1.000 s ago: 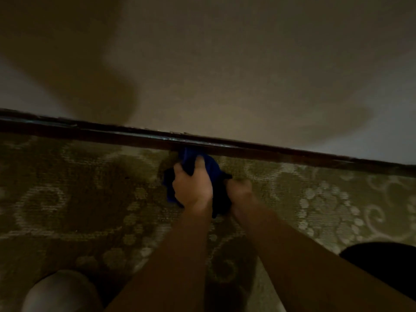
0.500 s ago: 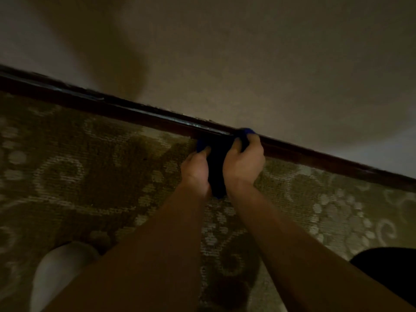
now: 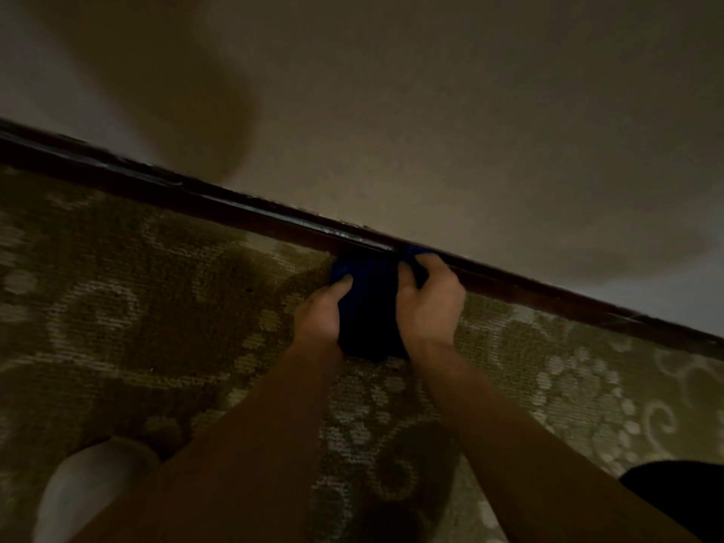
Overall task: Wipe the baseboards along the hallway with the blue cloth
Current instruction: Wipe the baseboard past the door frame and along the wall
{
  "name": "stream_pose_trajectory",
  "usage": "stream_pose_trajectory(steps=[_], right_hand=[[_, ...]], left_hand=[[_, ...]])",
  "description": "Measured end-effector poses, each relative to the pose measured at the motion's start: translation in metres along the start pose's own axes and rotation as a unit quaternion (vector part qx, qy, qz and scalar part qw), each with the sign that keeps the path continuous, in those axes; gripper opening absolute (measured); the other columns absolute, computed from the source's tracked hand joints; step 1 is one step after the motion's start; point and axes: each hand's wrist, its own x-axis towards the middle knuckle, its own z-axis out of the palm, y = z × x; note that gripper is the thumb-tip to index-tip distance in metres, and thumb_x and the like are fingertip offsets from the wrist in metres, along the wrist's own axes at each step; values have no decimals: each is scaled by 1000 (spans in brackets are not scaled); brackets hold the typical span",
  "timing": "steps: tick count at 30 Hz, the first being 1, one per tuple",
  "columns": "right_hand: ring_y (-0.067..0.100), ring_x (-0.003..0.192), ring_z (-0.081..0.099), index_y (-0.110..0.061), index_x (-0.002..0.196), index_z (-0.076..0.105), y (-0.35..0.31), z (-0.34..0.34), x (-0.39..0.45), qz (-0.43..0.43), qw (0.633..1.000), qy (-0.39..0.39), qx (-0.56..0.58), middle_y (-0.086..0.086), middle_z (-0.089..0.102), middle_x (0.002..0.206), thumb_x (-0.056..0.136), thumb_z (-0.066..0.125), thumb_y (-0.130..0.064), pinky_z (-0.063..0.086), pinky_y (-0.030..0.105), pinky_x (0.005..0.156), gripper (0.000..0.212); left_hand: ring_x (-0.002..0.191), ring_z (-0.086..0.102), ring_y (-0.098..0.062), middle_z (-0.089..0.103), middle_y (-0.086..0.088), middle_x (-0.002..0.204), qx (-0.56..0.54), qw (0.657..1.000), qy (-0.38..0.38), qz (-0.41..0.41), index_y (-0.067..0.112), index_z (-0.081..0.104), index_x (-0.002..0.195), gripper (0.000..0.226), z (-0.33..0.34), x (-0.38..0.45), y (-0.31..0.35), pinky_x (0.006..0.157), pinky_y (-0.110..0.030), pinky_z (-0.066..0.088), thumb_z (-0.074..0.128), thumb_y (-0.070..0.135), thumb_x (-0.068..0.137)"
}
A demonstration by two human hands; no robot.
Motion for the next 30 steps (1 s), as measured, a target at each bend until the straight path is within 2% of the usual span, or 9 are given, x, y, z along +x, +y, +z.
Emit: stream_pose_trajectory(steps=[4,6,10,14,18,20,25,28,30], right_hand=[[28,108,61,-4,120,62,12,-13,17,180,970,118,115,14,67,115,95,55,-20,48,37,96,30],[25,109,60,-5,121,62,1,0,6,126,983,112,75,12,65,118,95,55,-18,45,31,98,30],[21,100,60,-10,116,67,-22,27,-22,-125,992,15,10,6,63,108,92,57,-13,46,27,88,26],[8,91,56,-11,119,66,-9,10,-6,-73,997,19,11,4,66,109,94,58,-18,34,11,79,28],[7,94,52,-10,121,63,-15,18,-9,31,995,74,51,6,63,117,95,56,-19,31,12,81,29],[15,102,56,-10,118,62,-22,29,-14,52,994,95,31,4,59,118,95,54,-17,29,13,81,25],[25,91,60,-8,109,66,-22,33,-19,-107,991,72,-37,7,61,104,92,54,-12,46,30,76,21],[25,84,64,-11,110,68,-5,14,-10,-181,979,44,-83,6,64,101,91,56,-18,48,29,66,22],[25,86,65,-13,114,67,13,-4,0,-132,986,64,-84,5,67,106,93,56,-23,44,25,68,25]], left_hand=[[101,69,-41,72,-13,114,-16,1000,1,20,15,72,113,94,1,-2,3,90,-59,53,96,48,29],[102,69,-37,71,-12,116,4,999,2,34,15,71,114,86,2,-8,5,91,-54,54,91,51,39],[101,66,-23,67,-8,119,30,996,-1,82,10,62,125,52,0,-11,3,85,-35,54,66,42,84],[111,66,-30,66,-12,123,2,996,42,75,9,60,127,74,3,-8,2,97,-48,52,76,45,65],[105,68,-35,69,-13,118,-1,999,24,39,11,70,115,66,3,-6,4,95,-52,53,80,47,60],[102,68,-35,71,-14,115,-5,999,7,50,9,72,110,50,0,-4,0,94,-52,53,75,42,72],[109,66,-32,67,-14,123,-42,998,-32,45,9,65,121,44,-2,3,-3,87,-43,53,65,36,87],[108,66,-36,67,-16,124,-45,998,0,51,9,68,118,70,1,7,-3,93,-47,53,80,42,58],[105,67,-38,70,-14,119,-36,998,18,56,11,71,114,82,1,9,-4,94,-53,52,88,47,42]])
